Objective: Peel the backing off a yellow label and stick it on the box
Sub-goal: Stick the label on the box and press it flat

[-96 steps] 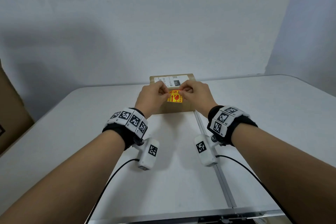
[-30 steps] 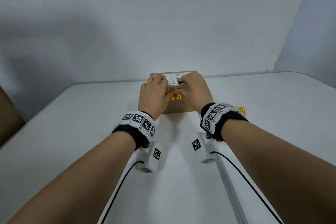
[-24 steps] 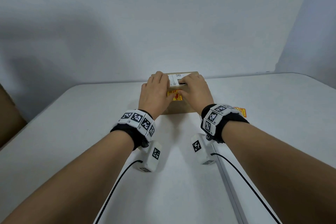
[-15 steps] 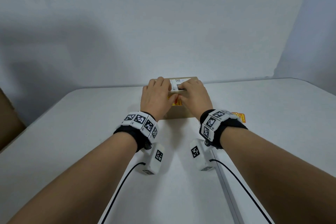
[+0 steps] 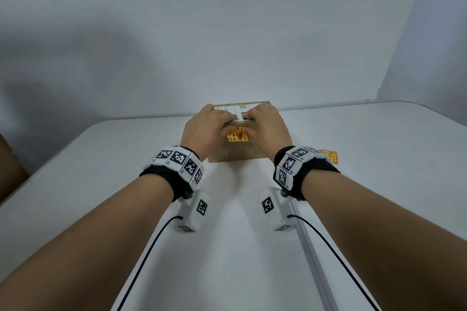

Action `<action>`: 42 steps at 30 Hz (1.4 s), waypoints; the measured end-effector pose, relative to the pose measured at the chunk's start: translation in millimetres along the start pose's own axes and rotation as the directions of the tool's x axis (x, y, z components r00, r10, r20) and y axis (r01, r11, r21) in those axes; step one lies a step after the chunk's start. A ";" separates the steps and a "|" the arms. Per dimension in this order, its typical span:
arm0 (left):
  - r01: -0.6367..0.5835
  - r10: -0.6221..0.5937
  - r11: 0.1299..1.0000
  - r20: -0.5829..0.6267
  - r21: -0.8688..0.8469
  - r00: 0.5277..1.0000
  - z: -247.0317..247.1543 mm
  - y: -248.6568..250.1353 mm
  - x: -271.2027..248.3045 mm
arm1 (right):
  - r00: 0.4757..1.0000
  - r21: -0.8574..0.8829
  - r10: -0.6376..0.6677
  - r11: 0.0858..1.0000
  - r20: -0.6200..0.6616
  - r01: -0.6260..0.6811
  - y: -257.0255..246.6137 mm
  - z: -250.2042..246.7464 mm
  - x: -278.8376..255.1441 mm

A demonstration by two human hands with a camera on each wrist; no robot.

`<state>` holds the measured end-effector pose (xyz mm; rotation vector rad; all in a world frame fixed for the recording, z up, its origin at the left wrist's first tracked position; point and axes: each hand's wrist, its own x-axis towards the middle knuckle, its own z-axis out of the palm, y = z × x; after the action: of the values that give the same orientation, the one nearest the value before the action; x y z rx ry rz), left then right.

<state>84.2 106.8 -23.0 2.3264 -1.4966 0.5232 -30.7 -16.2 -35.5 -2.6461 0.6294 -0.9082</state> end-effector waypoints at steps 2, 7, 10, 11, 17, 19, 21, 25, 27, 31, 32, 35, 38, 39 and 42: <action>0.018 -0.017 0.999 0.030 -0.033 0.999 -4.5 -1.3 -0.9 | 1.000 -0.003 0.000 1.000 0.004 0.000 0.1 -0.1 0.3; 0.045 -0.039 0.996 0.083 -0.070 0.996 -7.5 -5.9 -1.7 | 1.000 -0.013 0.003 1.000 0.011 -0.003 0.2 0.5 1.3; 0.027 -0.018 0.998 0.138 -0.060 0.990 -6.1 -9.6 0.3 | 0.999 -0.032 -0.001 0.999 0.035 0.002 1.2 -1.2 2.0; 0.024 -0.017 0.999 0.154 -0.044 0.988 -6.1 -8.9 1.0 | 0.999 -0.034 0.000 0.999 0.040 0.002 1.1 -2.2 3.1; 0.034 -0.030 0.999 0.141 -0.025 0.990 -2.9 -7.8 6.0 | 0.997 -0.067 0.009 0.998 0.081 -0.003 4.3 -2.0 12.9; 0.021 -0.017 0.999 0.142 -0.032 0.990 -0.4 -9.7 7.3 | 0.996 -0.082 0.003 0.997 0.090 0.005 9.0 2.4 11.7; 0.014 -0.009 0.999 0.139 -0.033 0.990 1.5 -10.8 8.0 | 0.997 -0.086 -0.004 0.996 0.077 0.011 12.0 5.9 10.6; 0.050 -0.040 0.996 0.121 -0.076 0.992 3.3 -10.8 7.5 | 0.998 -0.127 -0.031 0.991 0.060 0.039 15.7 8.8 11.5; 0.061 -0.050 0.993 0.114 -0.096 0.992 2.7 -10.1 7.0 | 0.997 -0.146 -0.039 0.988 0.063 0.048 18.2 10.5 11.7; 0.069 -0.059 0.993 0.100 -0.100 0.993 2.5 -7.6 5.6 | 0.997 -0.167 -0.056 0.984 0.056 0.065 22.1 14.2 10.3; 0.075 -0.065 0.992 0.098 -0.106 0.993 2.6 -7.6 5.5 | 0.997 -0.163 -0.055 0.985 0.057 0.064 22.5 14.1 10.2; 0.090 -0.076 0.988 0.113 -0.127 0.991 2.1 -7.8 4.9 | 0.995 -0.190 -0.069 0.978 0.072 0.082 23.1 12.6 8.6; 0.081 -0.068 0.991 0.127 -0.104 0.990 0.0 -7.4 3.7 | 0.994 -0.228 -0.090 0.968 0.066 0.103 21.8 12.0 5.0; 0.076 -0.064 0.993 0.125 -0.092 0.990 -1.0 -6.4 2.5 | 0.994 -0.232 -0.087 0.968 0.060 0.098 20.9 12.0 4.0; 0.068 -0.058 0.993 0.102 -0.092 0.993 -2.4 -1.9 -0.9 | 0.995 -0.273 -0.088 0.957 0.053 0.099 19.3 13.2 3.3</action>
<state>85.3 109.4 -21.5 2.3475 -1.4520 0.3171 -26.1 -33.1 -51.3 -2.9567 0.6693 -0.8435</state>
